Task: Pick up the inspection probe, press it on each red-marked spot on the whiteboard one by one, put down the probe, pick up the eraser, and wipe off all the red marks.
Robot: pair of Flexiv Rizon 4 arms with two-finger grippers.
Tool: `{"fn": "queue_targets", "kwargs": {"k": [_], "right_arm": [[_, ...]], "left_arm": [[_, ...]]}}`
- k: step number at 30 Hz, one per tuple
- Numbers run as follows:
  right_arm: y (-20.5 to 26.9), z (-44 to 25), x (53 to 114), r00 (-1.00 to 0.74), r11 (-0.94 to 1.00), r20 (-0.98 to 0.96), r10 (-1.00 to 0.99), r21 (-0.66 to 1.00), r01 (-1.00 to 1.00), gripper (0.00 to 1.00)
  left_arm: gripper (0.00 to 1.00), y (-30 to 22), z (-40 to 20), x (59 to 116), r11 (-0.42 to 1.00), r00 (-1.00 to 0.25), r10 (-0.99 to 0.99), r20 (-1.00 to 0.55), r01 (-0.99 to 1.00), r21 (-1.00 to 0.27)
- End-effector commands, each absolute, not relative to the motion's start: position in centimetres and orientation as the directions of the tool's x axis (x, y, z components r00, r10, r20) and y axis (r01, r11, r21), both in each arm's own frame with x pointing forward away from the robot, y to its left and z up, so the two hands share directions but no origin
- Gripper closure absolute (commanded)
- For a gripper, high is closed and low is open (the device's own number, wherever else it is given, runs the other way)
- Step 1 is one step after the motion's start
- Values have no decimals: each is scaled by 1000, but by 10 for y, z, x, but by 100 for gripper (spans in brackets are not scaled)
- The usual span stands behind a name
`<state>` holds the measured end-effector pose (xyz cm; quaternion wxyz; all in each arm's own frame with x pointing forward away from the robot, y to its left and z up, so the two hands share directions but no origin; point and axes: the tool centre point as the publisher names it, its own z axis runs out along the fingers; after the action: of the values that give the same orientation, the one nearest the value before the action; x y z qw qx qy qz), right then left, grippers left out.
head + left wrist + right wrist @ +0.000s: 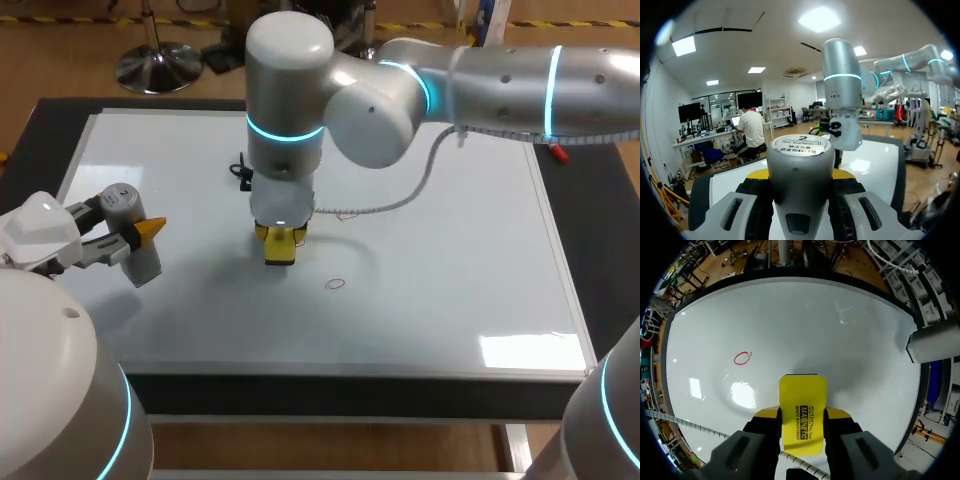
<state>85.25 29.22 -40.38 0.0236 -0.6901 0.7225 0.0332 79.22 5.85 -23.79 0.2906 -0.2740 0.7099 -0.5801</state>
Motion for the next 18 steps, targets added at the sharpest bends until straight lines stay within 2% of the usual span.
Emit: {"fn": "queue_targets", "kwargs": {"k": [1,18], "right_arm": [[296,-410,856,-45,44,-76,-996,16,-999,100],[295,-425,860,-35,32,-67,-997,54,-998,100]], "left_arm": [[100,58,-237,793,178,-679,-728,-96,-51,-983],[100,58,-237,793,178,-679,-728,-96,-51,-983]]}}
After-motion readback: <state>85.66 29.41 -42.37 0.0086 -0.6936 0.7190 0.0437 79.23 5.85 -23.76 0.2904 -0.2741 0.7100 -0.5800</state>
